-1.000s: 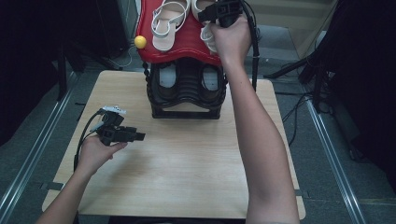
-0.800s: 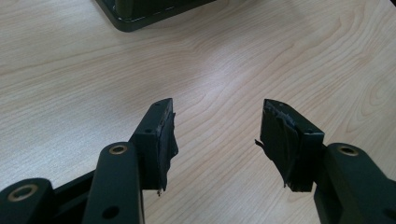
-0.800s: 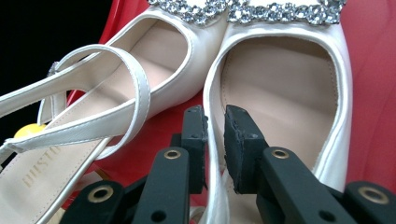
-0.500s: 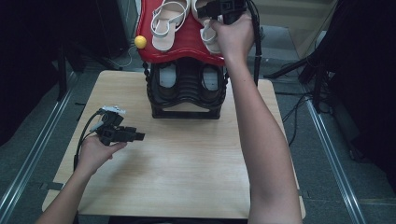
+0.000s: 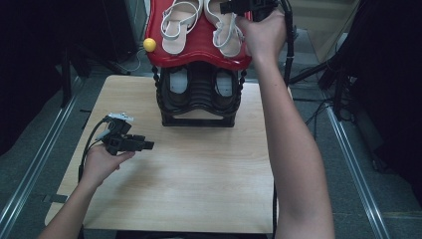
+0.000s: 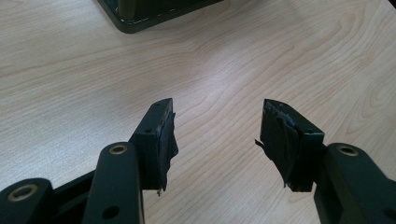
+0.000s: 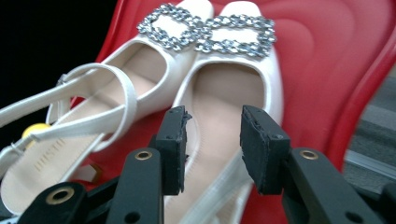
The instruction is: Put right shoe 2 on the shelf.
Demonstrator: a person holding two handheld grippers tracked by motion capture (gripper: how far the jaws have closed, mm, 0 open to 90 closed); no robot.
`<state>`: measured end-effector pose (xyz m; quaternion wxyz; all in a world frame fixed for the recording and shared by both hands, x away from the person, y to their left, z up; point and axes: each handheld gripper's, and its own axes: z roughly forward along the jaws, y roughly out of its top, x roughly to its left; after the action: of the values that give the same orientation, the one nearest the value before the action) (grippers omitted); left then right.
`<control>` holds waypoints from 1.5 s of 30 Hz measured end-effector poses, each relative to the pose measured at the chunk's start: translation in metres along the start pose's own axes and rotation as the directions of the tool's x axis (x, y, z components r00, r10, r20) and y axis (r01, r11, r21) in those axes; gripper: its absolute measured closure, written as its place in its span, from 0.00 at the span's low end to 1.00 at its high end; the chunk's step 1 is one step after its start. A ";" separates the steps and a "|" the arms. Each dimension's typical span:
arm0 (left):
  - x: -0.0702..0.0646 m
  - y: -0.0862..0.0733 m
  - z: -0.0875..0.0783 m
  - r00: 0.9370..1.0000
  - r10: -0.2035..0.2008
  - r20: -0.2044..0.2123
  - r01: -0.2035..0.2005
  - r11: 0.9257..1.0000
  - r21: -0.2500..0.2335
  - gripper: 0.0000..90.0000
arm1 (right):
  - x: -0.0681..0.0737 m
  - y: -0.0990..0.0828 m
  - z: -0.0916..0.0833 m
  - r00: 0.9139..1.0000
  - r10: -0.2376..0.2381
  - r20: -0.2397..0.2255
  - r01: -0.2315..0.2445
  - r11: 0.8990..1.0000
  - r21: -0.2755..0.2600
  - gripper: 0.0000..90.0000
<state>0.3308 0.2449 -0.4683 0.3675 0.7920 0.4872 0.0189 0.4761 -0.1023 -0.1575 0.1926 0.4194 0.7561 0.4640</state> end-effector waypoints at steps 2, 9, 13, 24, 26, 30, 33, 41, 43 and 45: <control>0.000 0.000 0.000 1.000 0.000 -0.003 0.000 1.000 0.001 0.50 | -0.004 -0.002 -0.004 1.000 0.000 0.004 0.000 1.000 -0.001 0.68; 0.000 0.000 0.000 1.000 0.004 -0.002 -0.004 1.000 0.001 0.50 | -0.018 -0.012 -0.012 1.000 0.005 -0.002 -0.005 1.000 -0.012 0.66; 0.000 0.000 0.000 1.000 -0.002 -0.003 0.002 1.000 -0.002 0.50 | -0.028 -0.020 -0.019 1.000 0.011 -0.007 -0.011 1.000 -0.023 0.65; 0.000 0.000 0.001 1.000 0.000 -0.002 0.000 1.000 0.003 0.50 | -0.048 -0.037 -0.029 1.000 0.024 0.019 -0.023 1.000 -0.016 0.65; 0.000 0.000 0.001 1.000 0.002 -0.002 -0.002 1.000 0.005 0.50 | -0.052 -0.040 -0.031 0.999 0.032 0.024 -0.032 0.999 -0.017 0.65; 0.000 0.000 0.001 1.000 -0.002 -0.001 0.002 1.000 -0.001 0.50 | -0.060 -0.047 -0.035 0.998 0.045 0.037 -0.044 0.999 -0.018 0.65; 0.000 0.000 0.001 1.000 -0.003 -0.002 0.003 1.000 0.000 0.50 | -0.066 -0.053 -0.038 0.998 0.048 0.047 -0.047 0.999 -0.013 0.65; 0.000 0.000 0.001 1.000 -0.001 -0.005 0.001 1.000 -0.002 0.50 | -0.081 -0.070 -0.044 0.996 0.055 0.072 -0.055 0.999 -0.001 0.65; 0.000 0.000 0.001 1.000 -0.002 -0.003 0.002 1.000 -0.003 0.50 | -0.084 -0.076 -0.044 0.996 0.060 0.070 -0.061 0.998 0.000 0.64; 0.000 0.000 0.000 1.000 -0.001 -0.004 0.001 1.000 -0.006 0.50 | -0.087 -0.083 -0.043 0.996 0.062 0.068 -0.063 0.998 0.007 0.64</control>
<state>0.3307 0.2446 -0.4687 0.3688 0.7907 0.4881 0.0216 0.4588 -0.2140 -0.2163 0.2017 0.4592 0.7377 0.4520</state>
